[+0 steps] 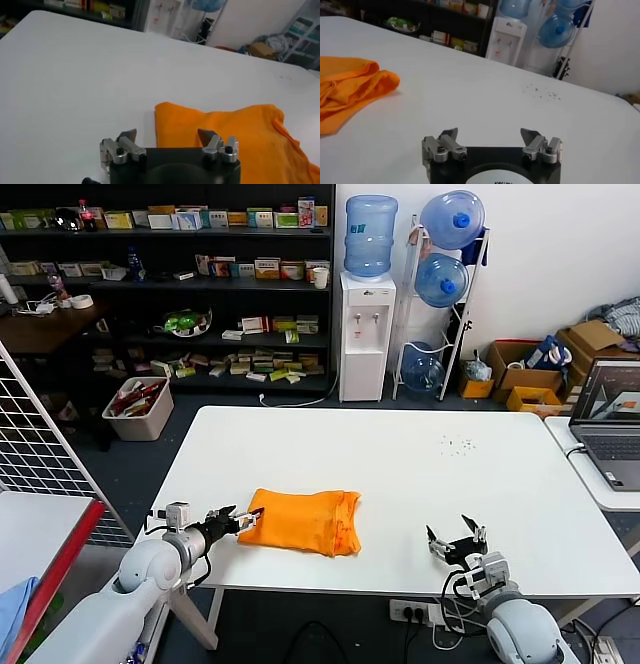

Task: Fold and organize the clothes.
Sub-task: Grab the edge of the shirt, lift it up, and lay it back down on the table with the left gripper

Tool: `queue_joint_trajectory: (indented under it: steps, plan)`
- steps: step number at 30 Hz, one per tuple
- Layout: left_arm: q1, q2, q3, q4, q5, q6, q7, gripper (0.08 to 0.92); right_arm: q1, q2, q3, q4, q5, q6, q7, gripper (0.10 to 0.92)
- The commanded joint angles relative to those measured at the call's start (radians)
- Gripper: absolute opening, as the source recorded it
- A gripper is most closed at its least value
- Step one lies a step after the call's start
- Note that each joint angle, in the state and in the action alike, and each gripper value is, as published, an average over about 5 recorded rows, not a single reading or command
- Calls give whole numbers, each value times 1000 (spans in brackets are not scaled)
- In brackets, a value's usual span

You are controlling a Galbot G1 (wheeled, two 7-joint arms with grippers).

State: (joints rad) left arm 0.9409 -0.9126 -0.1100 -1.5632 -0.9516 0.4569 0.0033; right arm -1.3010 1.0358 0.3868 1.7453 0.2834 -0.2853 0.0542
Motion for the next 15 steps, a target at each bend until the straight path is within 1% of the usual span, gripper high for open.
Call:
queue_joint_trajectory:
  steps: [1, 4, 6, 15]
  plan:
    - [-21, -23, -14, 87, -10, 33, 66, 823, 4, -3, -1, 5, 1, -5, 1, 823]
    - [-20, -35, -8, 84, -6, 35, 68, 811, 8, -2, -2, 7, 2, -7, 2, 823]
    - [-18, -41, -4, 82, -2, 38, 70, 775, 9, -2, -2, 8, 2, -8, 2, 823]
    - [-10, -56, 2, 68, 9, 36, 73, 516, 3, -2, -1, 17, 2, -9, 3, 823]
